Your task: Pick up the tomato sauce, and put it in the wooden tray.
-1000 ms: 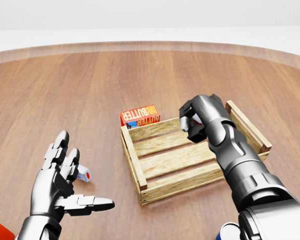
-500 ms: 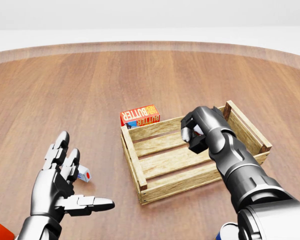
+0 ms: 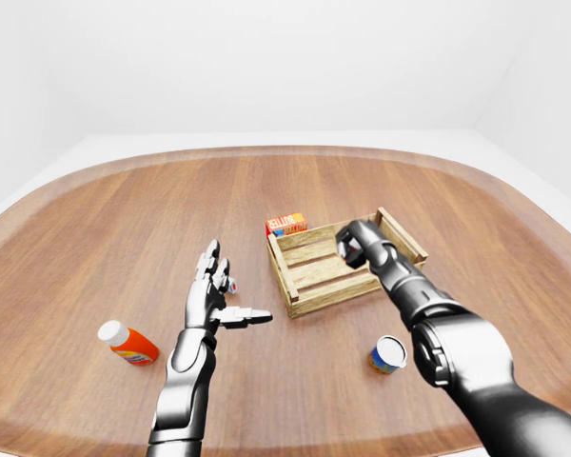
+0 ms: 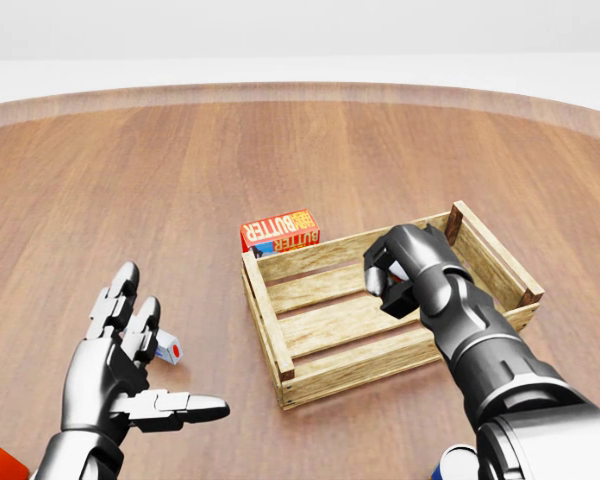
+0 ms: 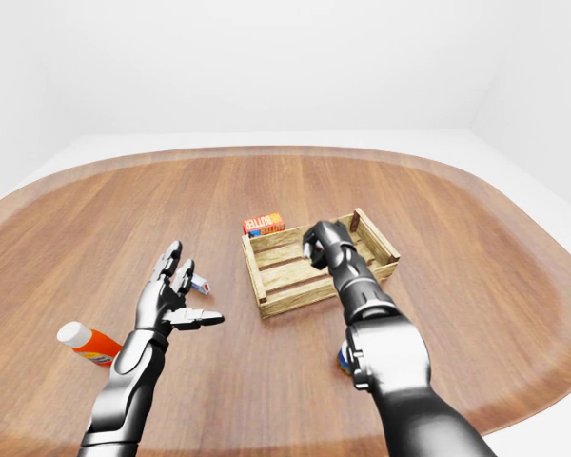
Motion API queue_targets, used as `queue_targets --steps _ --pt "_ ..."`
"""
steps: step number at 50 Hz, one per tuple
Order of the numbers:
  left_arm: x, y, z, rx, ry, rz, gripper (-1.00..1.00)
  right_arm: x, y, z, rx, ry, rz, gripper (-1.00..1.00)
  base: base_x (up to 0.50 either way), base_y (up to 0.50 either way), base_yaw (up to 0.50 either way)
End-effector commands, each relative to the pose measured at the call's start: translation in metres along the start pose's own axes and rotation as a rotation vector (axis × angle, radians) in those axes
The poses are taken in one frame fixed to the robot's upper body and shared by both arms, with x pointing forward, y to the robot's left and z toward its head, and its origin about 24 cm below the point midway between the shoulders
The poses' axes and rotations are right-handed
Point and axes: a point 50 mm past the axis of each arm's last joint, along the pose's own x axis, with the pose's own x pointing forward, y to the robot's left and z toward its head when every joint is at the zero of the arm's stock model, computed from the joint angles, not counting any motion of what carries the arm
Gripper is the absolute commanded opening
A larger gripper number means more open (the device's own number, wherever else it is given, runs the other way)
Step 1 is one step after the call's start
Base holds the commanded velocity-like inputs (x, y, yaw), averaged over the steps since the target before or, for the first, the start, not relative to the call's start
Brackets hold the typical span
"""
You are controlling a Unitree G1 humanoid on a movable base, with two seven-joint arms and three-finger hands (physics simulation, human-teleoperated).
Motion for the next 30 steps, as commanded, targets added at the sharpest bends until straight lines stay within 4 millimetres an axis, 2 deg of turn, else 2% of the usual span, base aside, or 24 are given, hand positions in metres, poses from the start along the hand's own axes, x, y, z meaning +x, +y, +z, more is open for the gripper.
queue_targets --steps 1,8,13,30 --pt "-0.001 0.000 0.001 0.000 -0.006 -0.002 1.00 -0.001 0.003 -0.004 -0.073 0.016 0.025 -1.00 0.00 0.00 0.00" --pt "0.000 -0.001 0.000 0.000 -0.002 -0.003 1.00 -0.001 0.005 -0.004 -0.100 0.020 0.056 -1.00 0.00 0.00 0.00" --pt "0.000 0.000 0.003 -0.010 -0.013 -0.003 1.00 -0.001 0.010 -0.007 -0.184 0.034 0.088 -1.00 0.00 0.00 0.00" --pt "0.000 0.000 0.001 -0.007 -0.007 -0.002 1.00 -0.002 0.008 -0.014 -0.150 0.067 0.076 -1.00 0.00 0.00 0.00"
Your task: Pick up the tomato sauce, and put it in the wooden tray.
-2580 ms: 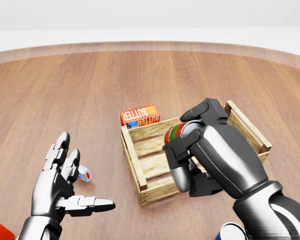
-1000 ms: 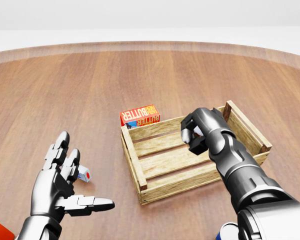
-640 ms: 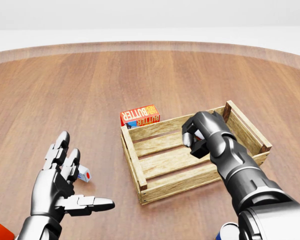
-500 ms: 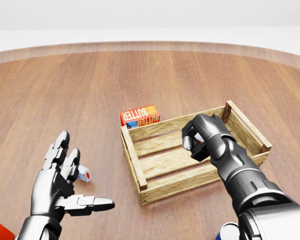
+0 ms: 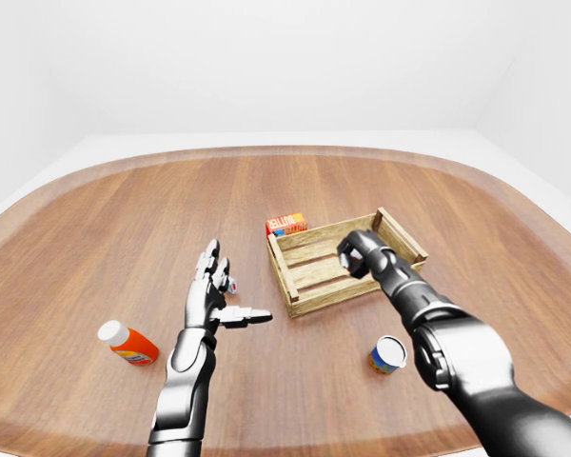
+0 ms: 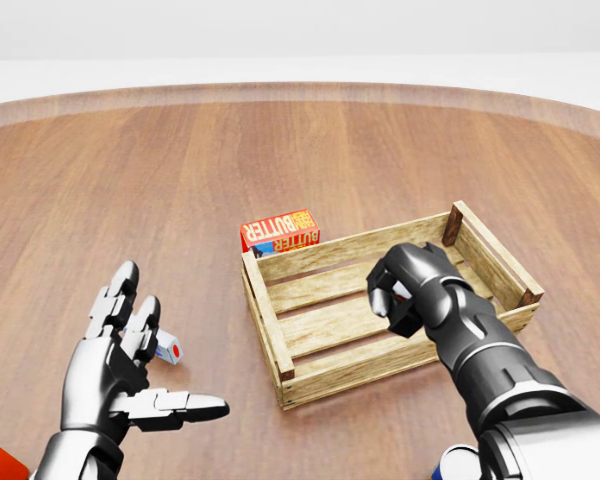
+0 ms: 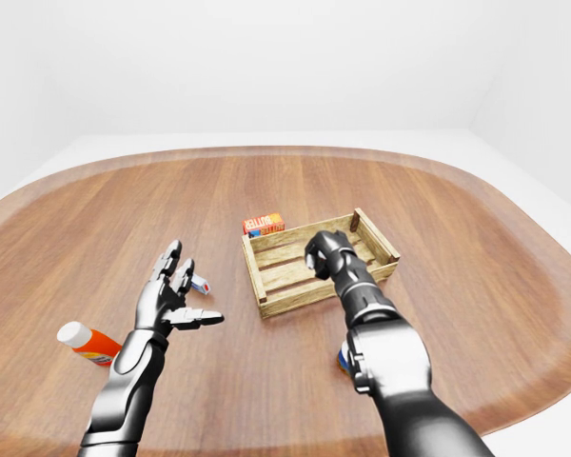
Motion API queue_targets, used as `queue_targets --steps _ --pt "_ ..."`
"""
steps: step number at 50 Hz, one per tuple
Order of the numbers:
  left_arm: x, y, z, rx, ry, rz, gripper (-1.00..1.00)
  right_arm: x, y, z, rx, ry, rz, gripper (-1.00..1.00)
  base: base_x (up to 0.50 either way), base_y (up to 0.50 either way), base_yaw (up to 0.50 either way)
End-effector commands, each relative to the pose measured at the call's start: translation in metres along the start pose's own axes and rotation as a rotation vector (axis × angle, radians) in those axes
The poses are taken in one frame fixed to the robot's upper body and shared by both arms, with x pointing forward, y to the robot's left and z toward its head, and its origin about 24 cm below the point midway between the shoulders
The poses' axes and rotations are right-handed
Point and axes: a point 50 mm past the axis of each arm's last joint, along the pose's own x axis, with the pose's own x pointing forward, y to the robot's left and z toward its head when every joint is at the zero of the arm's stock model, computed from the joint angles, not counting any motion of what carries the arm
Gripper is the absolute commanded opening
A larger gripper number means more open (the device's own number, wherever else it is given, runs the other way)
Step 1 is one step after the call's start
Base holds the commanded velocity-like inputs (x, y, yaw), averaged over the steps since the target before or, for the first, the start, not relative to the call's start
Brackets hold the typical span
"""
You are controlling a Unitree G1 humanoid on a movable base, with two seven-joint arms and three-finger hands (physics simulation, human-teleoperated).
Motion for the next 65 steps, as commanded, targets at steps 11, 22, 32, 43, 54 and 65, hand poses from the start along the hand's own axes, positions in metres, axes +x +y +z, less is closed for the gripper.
queue_targets --steps 11,22,32,43,54,65 --pt "0.000 0.000 0.001 0.001 -0.004 -0.001 1.00 0.000 -0.008 0.002 -0.047 0.012 -0.037 -1.00 0.00 0.00 0.00" --pt "0.000 0.000 0.000 0.001 -0.001 -0.001 1.00 0.000 -0.005 0.003 -0.025 -0.002 -0.067 1.00 0.00 0.00 0.00" --pt "0.000 0.000 -0.001 0.001 0.003 -0.001 1.00 -0.001 0.002 -0.008 -0.034 0.049 -0.059 1.00 0.00 0.00 0.00" --pt "0.000 0.000 -0.001 0.000 0.006 0.000 1.00 -0.001 0.001 -0.008 -0.037 0.054 -0.058 1.00 0.00 0.00 0.00" --pt "0.001 0.001 -0.003 0.000 0.012 0.001 1.00 -0.001 0.001 -0.006 -0.024 0.011 -0.078 1.00 0.00 0.00 0.00" --pt "0.000 0.000 -0.002 0.001 0.011 0.000 1.00 -0.001 -0.042 0.023 0.039 -0.076 -0.236 1.00 0.00 0.00 0.00"
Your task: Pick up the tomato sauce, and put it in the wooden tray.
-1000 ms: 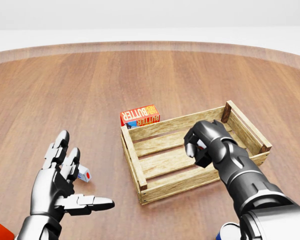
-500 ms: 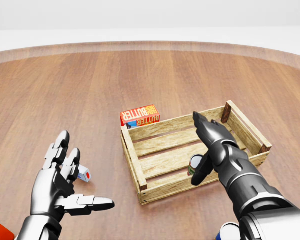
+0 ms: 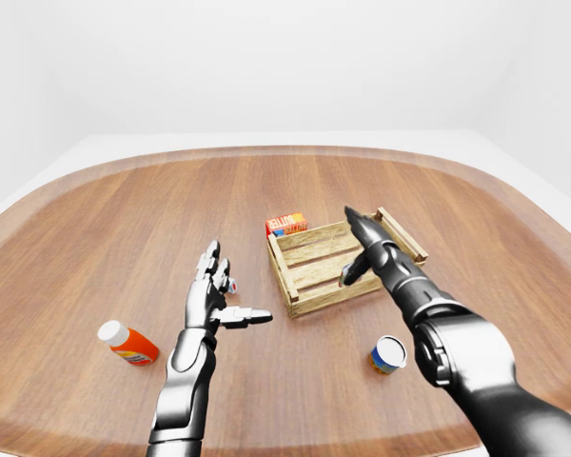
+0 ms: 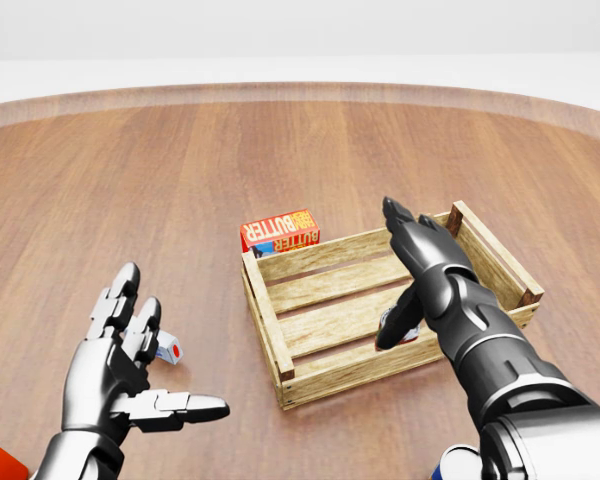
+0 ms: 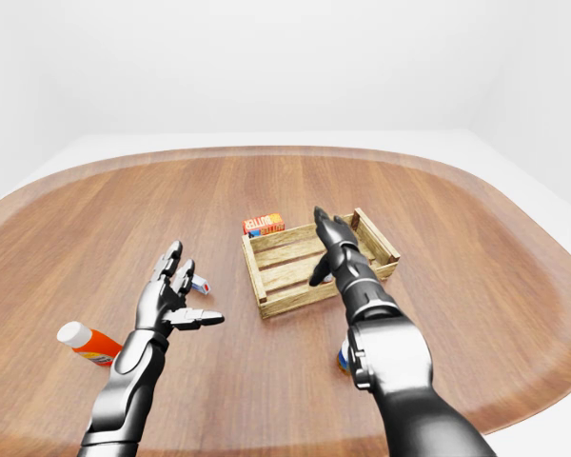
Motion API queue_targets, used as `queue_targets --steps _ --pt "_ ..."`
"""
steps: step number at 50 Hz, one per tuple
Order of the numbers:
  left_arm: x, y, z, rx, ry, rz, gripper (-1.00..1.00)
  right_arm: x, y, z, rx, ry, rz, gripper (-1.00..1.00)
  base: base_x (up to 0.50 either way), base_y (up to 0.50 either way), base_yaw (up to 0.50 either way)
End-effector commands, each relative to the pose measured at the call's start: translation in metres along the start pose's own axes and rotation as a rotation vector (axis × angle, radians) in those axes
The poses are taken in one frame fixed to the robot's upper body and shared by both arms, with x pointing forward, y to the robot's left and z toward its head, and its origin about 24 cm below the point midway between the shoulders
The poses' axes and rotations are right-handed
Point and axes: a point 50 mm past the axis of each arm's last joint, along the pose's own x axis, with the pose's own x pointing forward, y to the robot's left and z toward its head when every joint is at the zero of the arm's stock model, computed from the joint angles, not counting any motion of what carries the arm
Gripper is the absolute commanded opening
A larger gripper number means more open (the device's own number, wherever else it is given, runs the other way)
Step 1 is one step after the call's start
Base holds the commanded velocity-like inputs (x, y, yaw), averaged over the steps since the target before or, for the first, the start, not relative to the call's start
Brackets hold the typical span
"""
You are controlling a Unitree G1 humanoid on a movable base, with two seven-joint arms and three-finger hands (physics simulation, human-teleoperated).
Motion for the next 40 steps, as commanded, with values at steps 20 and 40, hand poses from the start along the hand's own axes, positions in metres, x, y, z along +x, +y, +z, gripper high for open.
queue_targets --steps 20,40 --pt "-0.001 0.000 -0.001 0.004 0.004 0.001 1.00 -0.001 -0.107 0.047 0.018 -0.130 -0.374 1.00 0.00 0.00 0.00" --pt "0.000 0.000 0.000 0.006 0.002 0.001 1.00 -0.021 -0.167 0.049 0.148 -0.233 -0.563 1.00 0.00 0.00 0.00"
